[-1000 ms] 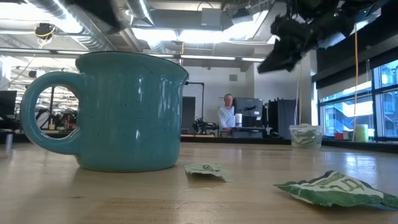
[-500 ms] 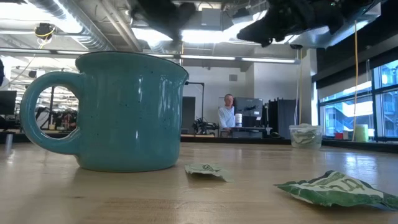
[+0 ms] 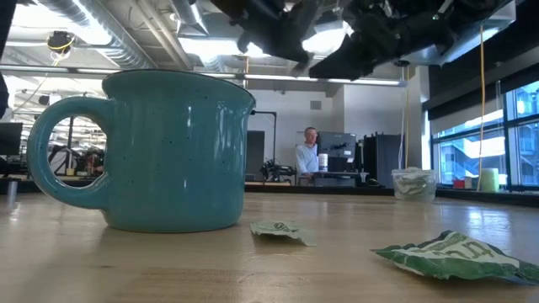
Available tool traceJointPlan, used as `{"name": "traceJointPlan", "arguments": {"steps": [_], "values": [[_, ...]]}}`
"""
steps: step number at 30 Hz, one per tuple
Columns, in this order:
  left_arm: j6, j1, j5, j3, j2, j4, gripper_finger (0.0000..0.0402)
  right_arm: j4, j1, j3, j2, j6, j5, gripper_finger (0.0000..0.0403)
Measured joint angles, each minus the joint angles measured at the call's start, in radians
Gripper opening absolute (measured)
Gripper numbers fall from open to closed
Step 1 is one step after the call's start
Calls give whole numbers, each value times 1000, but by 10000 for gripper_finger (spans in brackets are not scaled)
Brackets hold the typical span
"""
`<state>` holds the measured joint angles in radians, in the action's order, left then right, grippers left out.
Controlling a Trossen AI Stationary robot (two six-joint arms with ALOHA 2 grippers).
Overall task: Pick and place items into bin
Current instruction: Put the stevia packet into the transparent bin
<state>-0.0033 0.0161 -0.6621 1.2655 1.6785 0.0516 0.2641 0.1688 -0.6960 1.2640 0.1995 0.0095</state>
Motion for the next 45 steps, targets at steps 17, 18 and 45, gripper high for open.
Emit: {"name": "traceJointPlan", "arguments": {"steps": [17, 18, 45], "values": [[140, -98, -101, 0, 4, 36, 4, 25, -4, 0, -2, -195, 61, 112], [155, -104, -123, 0, 4, 36, 4, 26, -4, 0, -2, -199, 60, 112], [313, -134, -239, 0, 4, 55, 4, 155, -4, 1, -3, -221, -15, 112]]}}
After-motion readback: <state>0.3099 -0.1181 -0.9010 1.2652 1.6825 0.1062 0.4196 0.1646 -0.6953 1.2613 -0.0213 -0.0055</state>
